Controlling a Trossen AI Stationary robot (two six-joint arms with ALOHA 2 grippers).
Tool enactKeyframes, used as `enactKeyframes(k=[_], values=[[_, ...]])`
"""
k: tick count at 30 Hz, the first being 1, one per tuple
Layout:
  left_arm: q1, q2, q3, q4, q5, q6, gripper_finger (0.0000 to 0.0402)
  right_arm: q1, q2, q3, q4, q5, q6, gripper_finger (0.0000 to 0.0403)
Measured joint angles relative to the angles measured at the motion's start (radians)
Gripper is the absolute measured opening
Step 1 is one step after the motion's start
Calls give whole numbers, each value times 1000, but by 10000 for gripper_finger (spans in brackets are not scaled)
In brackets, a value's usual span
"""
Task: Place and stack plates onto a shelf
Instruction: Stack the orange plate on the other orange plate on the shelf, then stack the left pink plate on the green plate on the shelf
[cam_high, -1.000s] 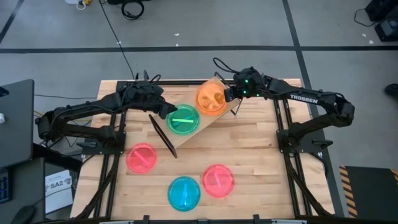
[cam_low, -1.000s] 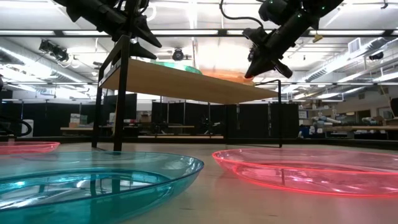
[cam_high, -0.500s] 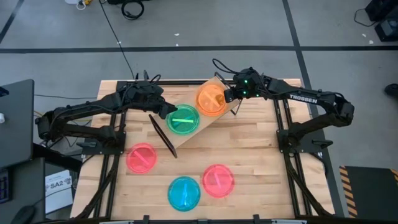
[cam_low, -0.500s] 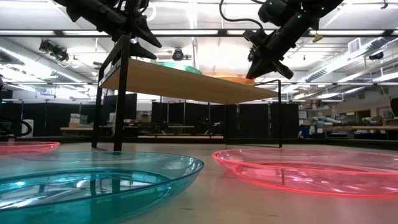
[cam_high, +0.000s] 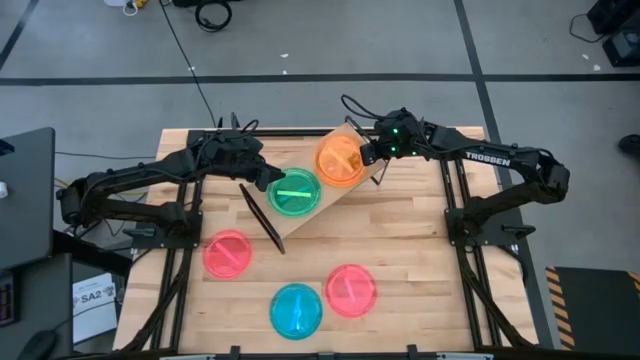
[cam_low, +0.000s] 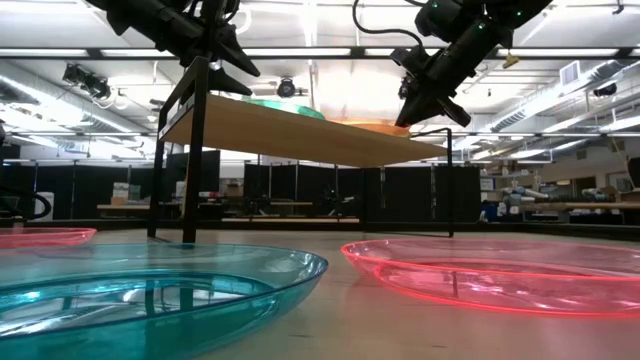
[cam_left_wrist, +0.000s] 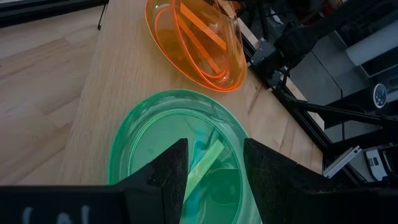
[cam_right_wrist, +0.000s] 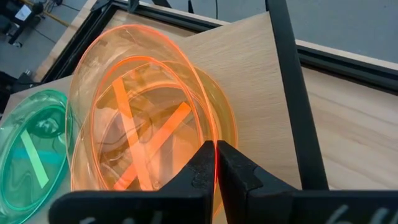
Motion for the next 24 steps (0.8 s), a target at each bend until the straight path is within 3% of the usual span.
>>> enactKeyframes(k=[8,24], values=[[0,0,0,0,0,0,162,0,0,0,24,0,-14,63],[0,0,0,0,0,0,162,0,0,0,30,8,-22,205]])
